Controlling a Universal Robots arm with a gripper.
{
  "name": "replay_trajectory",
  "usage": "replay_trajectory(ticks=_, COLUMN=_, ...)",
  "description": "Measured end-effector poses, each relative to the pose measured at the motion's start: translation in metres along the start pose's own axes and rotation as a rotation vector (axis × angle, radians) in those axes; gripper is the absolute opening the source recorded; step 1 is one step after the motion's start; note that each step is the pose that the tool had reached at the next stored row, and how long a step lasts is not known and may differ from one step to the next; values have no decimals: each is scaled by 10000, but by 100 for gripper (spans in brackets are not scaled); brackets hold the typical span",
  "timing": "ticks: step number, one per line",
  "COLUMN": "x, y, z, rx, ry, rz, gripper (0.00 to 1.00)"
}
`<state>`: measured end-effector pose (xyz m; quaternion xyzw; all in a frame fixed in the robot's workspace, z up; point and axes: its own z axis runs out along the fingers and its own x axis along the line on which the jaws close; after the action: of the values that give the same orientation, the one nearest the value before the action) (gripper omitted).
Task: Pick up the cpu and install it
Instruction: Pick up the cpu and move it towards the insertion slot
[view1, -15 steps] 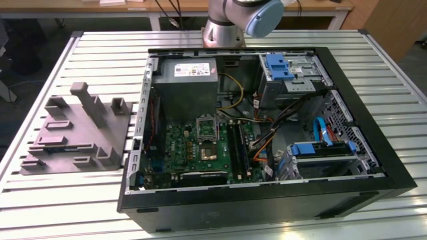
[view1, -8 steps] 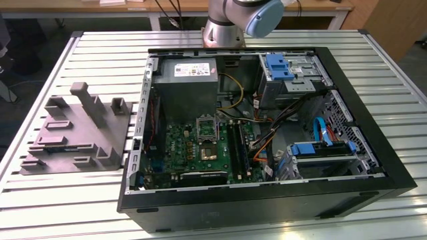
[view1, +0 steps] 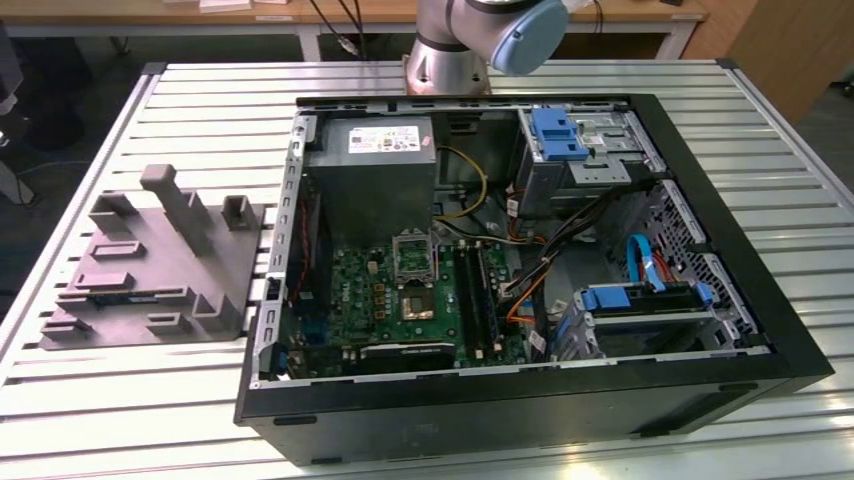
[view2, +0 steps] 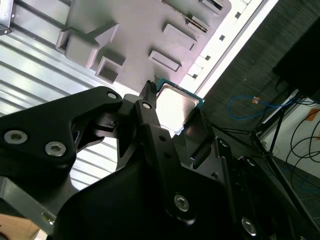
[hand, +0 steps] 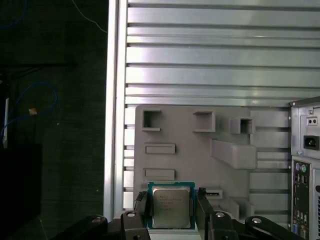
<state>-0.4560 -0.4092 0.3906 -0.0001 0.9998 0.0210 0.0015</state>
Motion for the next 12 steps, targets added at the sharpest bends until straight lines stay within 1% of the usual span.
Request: replay_trajectory(ticks=12, x=-32, y=0, z=0, rx=0, ry=0, rz=0, gripper=47)
